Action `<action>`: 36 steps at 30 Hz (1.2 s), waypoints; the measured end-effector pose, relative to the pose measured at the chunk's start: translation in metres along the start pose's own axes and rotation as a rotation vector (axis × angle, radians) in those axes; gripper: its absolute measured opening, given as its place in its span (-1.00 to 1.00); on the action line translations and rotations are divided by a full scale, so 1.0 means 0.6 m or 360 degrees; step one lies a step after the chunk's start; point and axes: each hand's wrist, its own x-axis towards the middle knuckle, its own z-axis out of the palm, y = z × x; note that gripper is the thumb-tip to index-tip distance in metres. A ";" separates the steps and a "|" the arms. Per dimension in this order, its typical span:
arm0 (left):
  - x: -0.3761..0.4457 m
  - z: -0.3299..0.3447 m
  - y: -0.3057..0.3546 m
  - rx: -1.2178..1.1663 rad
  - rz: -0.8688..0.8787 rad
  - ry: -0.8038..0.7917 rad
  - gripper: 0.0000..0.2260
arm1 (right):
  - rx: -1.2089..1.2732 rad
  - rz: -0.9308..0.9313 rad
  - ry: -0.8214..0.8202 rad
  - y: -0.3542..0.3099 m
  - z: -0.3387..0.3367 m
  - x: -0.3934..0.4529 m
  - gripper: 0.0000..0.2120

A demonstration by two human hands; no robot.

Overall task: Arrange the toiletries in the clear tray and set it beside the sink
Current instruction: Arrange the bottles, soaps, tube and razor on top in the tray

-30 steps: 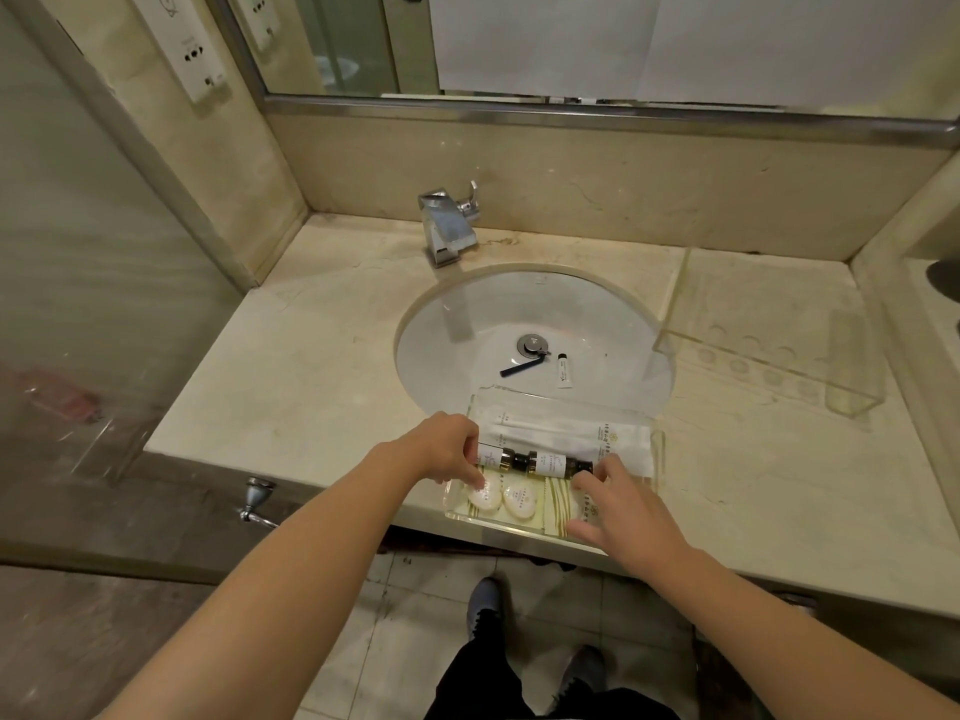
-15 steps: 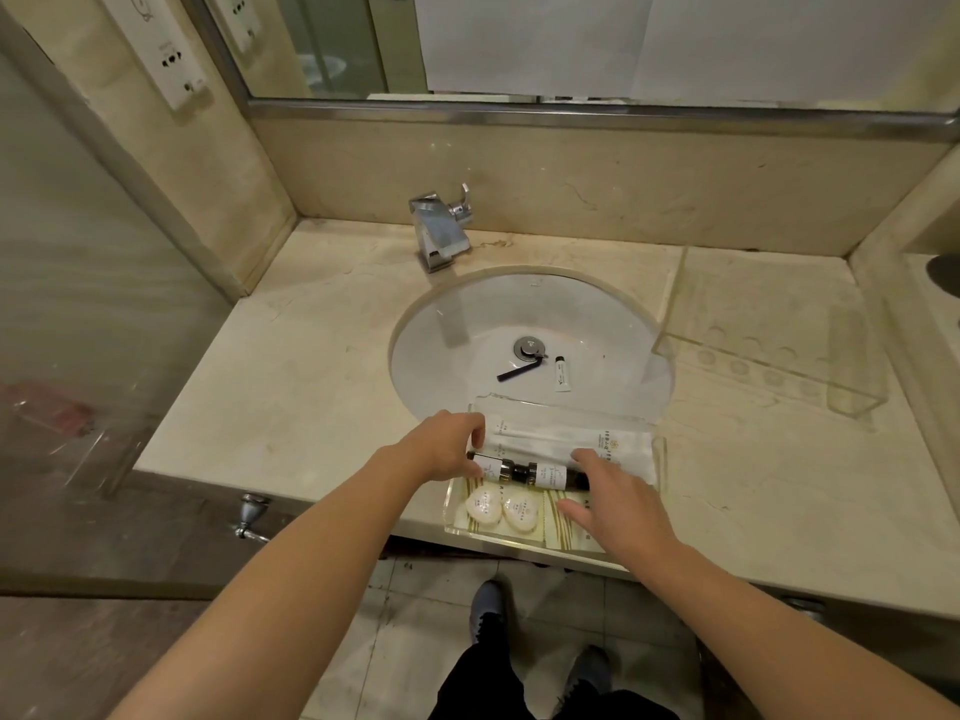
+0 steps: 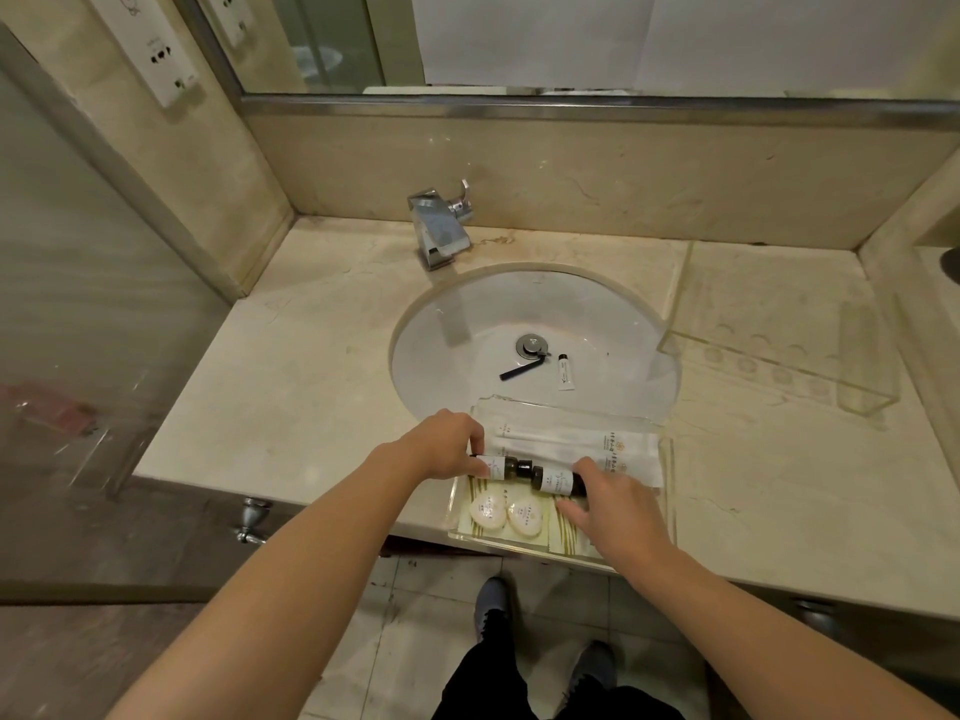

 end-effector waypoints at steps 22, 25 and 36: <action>-0.008 0.003 -0.001 0.0095 0.0146 -0.0028 -0.75 | -0.0183 0.0068 0.0017 -0.019 -0.018 0.007 -0.69; -0.010 0.004 0.000 0.0034 0.0135 -0.0024 -0.72 | -0.0165 0.0070 0.0009 -0.018 -0.018 0.009 -0.66; 0.014 -0.027 0.006 -0.0167 0.0092 0.0155 -0.70 | -0.0012 0.0114 0.0212 -0.016 -0.032 0.046 -0.70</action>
